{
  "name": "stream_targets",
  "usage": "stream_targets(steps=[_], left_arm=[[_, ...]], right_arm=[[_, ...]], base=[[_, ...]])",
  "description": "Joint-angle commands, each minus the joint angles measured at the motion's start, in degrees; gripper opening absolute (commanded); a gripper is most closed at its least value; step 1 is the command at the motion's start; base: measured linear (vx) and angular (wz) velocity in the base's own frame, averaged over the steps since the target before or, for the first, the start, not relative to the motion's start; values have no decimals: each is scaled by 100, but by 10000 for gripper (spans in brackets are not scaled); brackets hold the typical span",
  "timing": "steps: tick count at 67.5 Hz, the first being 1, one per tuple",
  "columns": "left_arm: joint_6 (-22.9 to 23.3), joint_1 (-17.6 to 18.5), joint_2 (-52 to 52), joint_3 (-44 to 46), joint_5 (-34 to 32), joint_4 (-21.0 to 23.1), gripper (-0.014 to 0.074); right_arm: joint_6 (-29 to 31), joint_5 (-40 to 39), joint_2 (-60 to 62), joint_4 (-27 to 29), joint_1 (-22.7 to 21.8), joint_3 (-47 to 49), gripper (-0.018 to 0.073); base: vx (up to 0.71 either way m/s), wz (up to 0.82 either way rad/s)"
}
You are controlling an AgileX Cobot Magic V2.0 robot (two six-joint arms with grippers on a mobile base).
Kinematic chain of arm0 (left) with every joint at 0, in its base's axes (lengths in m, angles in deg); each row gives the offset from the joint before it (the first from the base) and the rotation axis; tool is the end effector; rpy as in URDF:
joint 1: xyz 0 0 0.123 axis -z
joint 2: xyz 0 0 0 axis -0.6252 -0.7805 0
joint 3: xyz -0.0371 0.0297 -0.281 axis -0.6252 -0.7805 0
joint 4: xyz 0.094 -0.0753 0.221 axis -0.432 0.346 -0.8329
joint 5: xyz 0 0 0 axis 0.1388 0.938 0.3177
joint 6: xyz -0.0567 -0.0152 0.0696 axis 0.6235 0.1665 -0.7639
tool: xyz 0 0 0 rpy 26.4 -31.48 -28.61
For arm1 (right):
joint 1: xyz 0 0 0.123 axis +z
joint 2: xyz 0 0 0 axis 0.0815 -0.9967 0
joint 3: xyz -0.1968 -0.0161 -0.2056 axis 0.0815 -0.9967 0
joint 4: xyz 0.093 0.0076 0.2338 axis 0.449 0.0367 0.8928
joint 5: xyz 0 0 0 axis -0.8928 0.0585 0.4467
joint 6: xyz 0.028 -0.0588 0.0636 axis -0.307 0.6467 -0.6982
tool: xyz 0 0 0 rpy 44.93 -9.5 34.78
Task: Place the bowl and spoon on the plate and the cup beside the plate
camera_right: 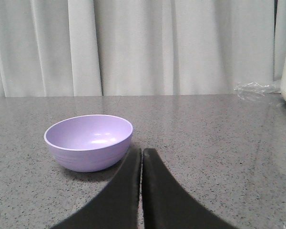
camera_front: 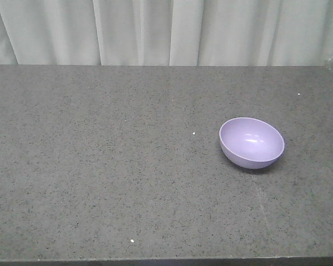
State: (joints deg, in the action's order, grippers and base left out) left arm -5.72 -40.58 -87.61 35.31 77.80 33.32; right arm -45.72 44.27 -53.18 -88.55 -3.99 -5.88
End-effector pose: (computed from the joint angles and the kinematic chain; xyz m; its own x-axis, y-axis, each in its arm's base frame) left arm 0.0557 0.0024 0.1846 -0.1537 0.0104 -0.9881 -0.0372 0.9992 0.0163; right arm 0.0565 0.0003 0.2017 0.0415 0.0280 -0.9987 -0.0097 0.9996 0.0276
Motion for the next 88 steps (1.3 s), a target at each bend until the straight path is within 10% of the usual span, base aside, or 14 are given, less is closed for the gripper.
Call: stream_targets(steps=[1,88], left_arm=[[59,-8,85,46,-411,44,-6],[59,-8,85,46,-411,44,-6]], right_arm=[[15,-440,40,-39,11,-25,-3],[15,-440,40,-39,11,-25,-3]], base=[[0,0],[0,0]])
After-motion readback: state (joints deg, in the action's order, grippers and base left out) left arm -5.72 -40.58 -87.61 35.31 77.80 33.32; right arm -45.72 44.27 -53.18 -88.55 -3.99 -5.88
